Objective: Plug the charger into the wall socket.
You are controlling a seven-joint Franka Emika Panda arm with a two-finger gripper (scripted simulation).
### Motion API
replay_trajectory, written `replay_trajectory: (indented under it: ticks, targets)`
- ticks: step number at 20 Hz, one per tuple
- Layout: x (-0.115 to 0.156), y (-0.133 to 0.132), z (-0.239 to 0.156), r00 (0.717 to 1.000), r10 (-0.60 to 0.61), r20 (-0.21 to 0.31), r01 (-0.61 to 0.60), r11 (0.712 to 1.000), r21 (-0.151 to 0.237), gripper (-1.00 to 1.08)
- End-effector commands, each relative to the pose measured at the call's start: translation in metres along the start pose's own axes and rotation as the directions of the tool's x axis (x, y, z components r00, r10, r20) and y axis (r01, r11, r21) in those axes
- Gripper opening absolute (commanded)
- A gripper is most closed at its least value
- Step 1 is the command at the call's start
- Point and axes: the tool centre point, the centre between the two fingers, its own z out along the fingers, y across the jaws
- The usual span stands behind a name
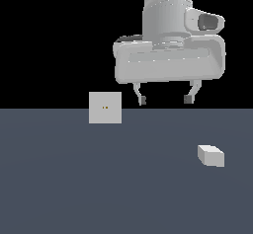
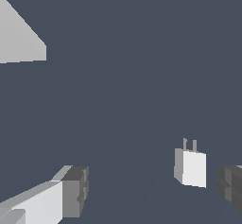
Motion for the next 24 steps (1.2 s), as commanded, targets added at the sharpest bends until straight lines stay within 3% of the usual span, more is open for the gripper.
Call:
replay_trajectory:
  ticks: [1, 13, 24]
  targets:
    - [-0.005, 0.012, 0.007, 0.999, 0.021, -0.029, -0.021, 1.0, -0.004, 1.0]
    - [-0.025, 0.06, 0.038, 0.984, 0.104, -0.145, -0.106, 0.994, -0.008, 1.0]
    - [-0.031, 0.075, 0.05, 0.974, 0.132, -0.185, -0.135, 0.991, -0.004, 1.0]
